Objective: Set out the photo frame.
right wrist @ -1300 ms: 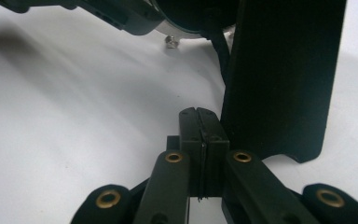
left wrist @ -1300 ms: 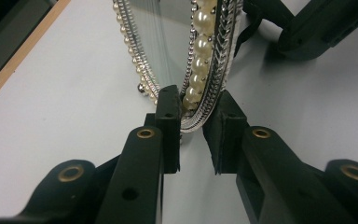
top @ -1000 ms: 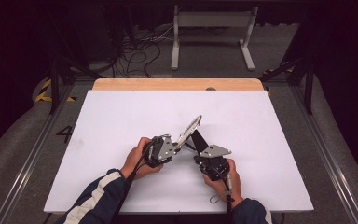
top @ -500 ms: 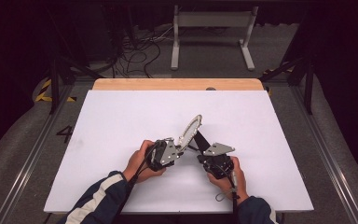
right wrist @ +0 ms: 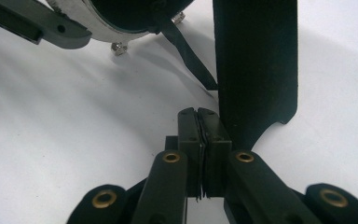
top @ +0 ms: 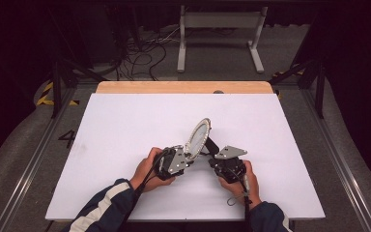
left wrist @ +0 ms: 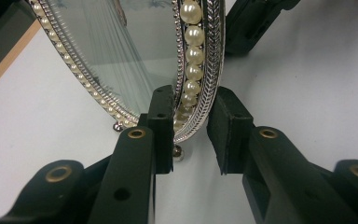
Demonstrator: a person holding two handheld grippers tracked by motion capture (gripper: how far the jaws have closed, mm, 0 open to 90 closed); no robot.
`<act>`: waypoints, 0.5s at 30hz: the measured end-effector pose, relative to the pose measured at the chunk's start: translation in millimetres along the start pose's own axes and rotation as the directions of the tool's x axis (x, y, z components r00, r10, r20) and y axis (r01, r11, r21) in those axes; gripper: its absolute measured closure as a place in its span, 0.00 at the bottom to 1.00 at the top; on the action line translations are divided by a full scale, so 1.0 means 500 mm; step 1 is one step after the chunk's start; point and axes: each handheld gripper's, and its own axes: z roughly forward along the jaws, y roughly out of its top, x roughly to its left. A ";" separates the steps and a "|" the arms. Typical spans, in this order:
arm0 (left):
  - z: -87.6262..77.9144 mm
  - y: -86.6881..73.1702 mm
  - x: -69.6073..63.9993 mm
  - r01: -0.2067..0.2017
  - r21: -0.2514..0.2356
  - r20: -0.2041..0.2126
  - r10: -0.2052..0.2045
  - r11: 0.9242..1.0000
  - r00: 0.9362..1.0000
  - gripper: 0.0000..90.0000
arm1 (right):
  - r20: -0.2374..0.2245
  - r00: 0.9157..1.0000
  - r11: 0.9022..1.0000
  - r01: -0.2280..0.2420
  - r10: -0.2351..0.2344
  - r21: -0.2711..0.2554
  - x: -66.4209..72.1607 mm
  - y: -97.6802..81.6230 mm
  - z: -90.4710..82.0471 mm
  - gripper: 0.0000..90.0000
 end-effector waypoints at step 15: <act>-0.021 -0.007 0.013 0.013 -0.052 0.078 -0.009 0.999 0.997 0.79 | -0.028 1.000 1.000 -0.011 0.010 -0.024 0.001 0.001 -0.009 0.88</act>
